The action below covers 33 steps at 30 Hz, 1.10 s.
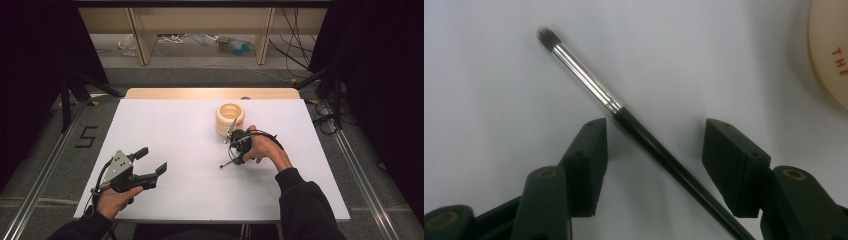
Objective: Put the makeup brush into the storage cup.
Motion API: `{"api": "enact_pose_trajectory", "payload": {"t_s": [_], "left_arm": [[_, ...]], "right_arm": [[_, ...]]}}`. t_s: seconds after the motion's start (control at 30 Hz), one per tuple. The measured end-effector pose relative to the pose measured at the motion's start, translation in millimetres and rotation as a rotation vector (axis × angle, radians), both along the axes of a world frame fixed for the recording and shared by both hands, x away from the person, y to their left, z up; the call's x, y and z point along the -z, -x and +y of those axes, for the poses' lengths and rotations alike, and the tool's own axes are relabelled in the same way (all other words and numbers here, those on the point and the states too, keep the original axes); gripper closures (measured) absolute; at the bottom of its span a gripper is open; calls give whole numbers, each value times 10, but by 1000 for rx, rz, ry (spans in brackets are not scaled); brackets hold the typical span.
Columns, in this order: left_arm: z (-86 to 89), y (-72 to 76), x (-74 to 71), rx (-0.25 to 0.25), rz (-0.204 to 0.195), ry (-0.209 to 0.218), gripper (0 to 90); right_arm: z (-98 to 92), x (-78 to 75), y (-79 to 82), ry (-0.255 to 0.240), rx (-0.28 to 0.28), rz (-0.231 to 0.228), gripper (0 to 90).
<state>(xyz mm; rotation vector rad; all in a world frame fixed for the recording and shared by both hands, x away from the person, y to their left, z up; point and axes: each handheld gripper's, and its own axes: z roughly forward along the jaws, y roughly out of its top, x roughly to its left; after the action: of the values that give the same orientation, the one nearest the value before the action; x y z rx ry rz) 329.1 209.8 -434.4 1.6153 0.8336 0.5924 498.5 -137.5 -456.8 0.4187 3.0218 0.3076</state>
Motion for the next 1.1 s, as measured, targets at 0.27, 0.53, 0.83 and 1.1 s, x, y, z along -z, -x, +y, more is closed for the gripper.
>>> {"api": "enact_pose_trajectory", "payload": {"t_s": [0.27, 0.53, 0.83, 1.1], "left_arm": [[0, 2, -2, 1, -1, 2, 163], [-2, 3, -1, 1, 1, 4, 164], [-2, 5, -3, 0, 0, 6, 164], [-1, 5, -2, 0, 1, 5, 164]], "right_arm": [[13, -9, 9, 9, -2, 23, 541], [31, -9, 16, 13, 29, 38, 596], [59, -19, 35, 30, 23, 44, 690], [62, -22, 41, 31, 22, 52, 728]]}}
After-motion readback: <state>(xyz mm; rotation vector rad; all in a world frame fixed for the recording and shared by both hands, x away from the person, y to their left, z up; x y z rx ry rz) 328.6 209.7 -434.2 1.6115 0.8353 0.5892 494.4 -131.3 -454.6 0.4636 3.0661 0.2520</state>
